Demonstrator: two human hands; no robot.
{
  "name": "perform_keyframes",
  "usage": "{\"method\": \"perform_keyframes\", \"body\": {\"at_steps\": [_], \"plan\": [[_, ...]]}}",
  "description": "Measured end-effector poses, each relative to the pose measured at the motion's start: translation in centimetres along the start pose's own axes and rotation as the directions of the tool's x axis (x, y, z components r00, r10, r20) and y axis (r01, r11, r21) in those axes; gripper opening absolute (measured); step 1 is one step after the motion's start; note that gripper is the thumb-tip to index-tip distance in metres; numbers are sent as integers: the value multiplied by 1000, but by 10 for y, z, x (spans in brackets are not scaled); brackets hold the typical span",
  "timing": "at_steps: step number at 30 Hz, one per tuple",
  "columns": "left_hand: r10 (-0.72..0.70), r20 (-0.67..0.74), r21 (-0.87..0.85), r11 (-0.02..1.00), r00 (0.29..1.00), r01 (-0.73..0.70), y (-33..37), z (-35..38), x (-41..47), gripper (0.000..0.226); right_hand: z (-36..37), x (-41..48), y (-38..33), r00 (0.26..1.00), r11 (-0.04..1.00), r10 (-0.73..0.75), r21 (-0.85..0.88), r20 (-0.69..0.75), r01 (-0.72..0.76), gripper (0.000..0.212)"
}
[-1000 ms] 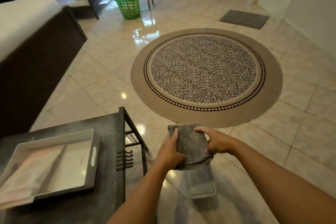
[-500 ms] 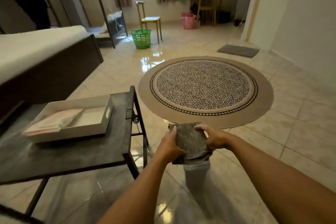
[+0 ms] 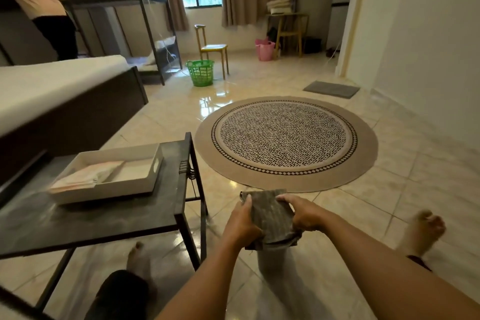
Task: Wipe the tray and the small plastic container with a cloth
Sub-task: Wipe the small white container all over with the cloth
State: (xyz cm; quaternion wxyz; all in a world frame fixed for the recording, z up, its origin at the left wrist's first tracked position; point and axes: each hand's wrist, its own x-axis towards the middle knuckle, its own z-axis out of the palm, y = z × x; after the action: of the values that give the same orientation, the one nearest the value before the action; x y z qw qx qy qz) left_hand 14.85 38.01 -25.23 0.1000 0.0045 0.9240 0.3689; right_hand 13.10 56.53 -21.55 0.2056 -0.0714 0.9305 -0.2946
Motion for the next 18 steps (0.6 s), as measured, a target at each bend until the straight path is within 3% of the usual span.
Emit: {"method": "perform_keyframes", "body": {"at_steps": [18], "plan": [[-72, 112, -22, 997, 991, 75, -62, 60, 123, 104, 40, 134, 57, 998, 994, 34, -110, 52, -28, 83]]}}
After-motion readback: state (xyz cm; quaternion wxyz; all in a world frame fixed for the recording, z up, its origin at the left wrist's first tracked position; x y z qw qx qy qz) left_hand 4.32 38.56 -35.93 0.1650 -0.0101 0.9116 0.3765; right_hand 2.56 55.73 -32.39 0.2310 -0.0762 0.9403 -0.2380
